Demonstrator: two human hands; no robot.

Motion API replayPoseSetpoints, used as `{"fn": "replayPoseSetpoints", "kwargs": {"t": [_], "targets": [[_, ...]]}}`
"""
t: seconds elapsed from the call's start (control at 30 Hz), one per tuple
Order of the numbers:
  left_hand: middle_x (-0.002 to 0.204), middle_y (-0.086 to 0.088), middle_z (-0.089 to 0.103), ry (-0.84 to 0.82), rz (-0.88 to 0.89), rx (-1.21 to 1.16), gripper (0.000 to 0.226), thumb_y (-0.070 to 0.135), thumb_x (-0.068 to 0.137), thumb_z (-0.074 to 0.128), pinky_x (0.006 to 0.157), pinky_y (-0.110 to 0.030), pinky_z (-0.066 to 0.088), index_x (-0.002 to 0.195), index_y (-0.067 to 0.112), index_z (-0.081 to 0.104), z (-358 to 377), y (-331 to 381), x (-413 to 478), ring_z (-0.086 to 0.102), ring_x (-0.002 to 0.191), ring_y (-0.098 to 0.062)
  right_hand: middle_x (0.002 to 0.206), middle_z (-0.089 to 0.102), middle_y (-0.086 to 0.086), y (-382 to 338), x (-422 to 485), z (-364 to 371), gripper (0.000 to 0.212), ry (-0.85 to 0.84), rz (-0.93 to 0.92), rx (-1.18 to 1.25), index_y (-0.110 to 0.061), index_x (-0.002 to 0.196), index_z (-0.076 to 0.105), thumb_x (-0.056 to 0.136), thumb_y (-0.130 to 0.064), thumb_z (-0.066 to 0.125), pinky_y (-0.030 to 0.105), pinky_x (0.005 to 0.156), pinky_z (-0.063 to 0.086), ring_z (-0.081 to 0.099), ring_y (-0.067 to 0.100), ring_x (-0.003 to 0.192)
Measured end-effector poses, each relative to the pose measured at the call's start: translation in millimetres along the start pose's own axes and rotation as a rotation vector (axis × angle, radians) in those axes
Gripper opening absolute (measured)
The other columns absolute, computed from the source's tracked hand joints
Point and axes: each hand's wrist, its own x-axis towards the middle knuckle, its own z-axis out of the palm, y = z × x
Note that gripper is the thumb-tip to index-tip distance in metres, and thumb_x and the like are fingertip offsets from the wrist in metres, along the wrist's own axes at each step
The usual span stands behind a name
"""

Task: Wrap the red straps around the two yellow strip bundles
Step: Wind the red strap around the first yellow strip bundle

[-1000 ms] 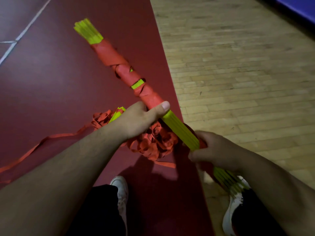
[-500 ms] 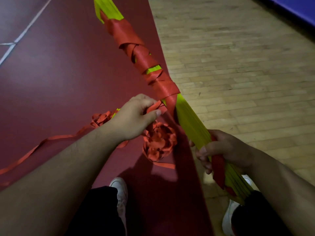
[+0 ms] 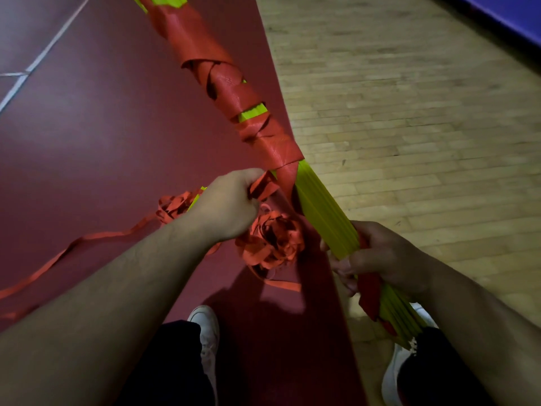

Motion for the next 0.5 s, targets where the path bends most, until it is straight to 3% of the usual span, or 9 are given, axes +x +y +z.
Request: {"fn": "replayPoseSetpoints", "kwargs": {"t": [0.1, 0.2, 0.27, 0.37, 0.43, 0.5], "targets": [[0.086, 0.005, 0.064, -0.071, 0.027, 0.039, 0.029, 0.0, 0.074, 0.056, 0.074, -0.032, 0.045, 0.088, 0.025, 0.058, -4.7, 4.2, -2.5, 0.06, 0.088, -0.022, 0.073, 0.053, 0.023, -0.6, -1.4, -2.4, 0.04, 0.011, -0.003, -0.005, -0.009, 0.097, 0.069, 0.059, -0.02, 0.076, 0.036, 0.055, 0.051, 0.054, 0.029, 0.055], [0.097, -0.001, 0.066, -0.301, -0.014, -0.05, 0.031, 0.003, 0.073, 0.057, 0.079, -0.039, 0.053, 0.099, 0.02, 0.056, -5.3, 8.2, -5.8, 0.065, 0.094, -0.022, 0.073, 0.053, 0.022, -0.7, -2.0, -2.8, 0.035, 0.011, -0.014, 0.008, -0.011, 0.094, 0.07, 0.061, -0.02, 0.076, 0.038, 0.056, 0.051, 0.055, 0.028, 0.055], [0.097, 0.001, 0.068, -0.332, -0.002, -0.04, 0.034, -0.002, 0.076, 0.056, 0.08, -0.035, 0.054, 0.102, 0.02, 0.056, -4.0, 7.9, -6.2, 0.065, 0.09, -0.014, 0.072, 0.052, 0.02, -1.6, -2.7, -2.9, 0.032, 0.006, -0.019, 0.012, -0.012, 0.094, 0.07, 0.063, -0.017, 0.075, 0.039, 0.057, 0.051, 0.055, 0.028, 0.055], [0.072, 0.019, 0.066, -0.309, -0.024, -0.186, 0.044, -0.014, 0.08, 0.057, 0.062, -0.012, 0.047, 0.087, 0.03, 0.058, -5.1, 6.3, -7.0, 0.057, 0.064, 0.009, 0.07, 0.053, 0.02, -3.4, -4.1, -4.3, 0.03, 0.041, -0.03, -0.004, -0.01, 0.093, 0.07, 0.064, -0.013, 0.075, 0.04, 0.057, 0.051, 0.054, 0.03, 0.054], [0.07, 0.013, 0.068, -0.373, -0.078, -0.376, 0.042, -0.016, 0.084, 0.06, 0.057, -0.014, 0.048, 0.092, 0.025, 0.063, -7.3, 5.4, -8.6, 0.06, 0.058, 0.003, 0.068, 0.054, 0.019, -3.7, -4.5, -6.5, 0.031, 0.084, -0.032, -0.016, -0.01, 0.091, 0.07, 0.061, -0.013, 0.075, 0.04, 0.056, 0.051, 0.054, 0.03, 0.054], [0.072, -0.004, 0.068, -0.435, -0.124, -0.554, 0.03, -0.01, 0.091, 0.059, 0.047, -0.017, 0.047, 0.106, 0.016, 0.06, -8.0, 8.6, -13.1, 0.06, 0.05, -0.005, 0.067, 0.054, 0.017, -3.3, -4.7, -9.3, 0.033, 0.126, -0.028, -0.009, -0.009, 0.092, 0.07, 0.059, -0.012, 0.074, 0.039, 0.056, 0.051, 0.055, 0.028, 0.053]]}}
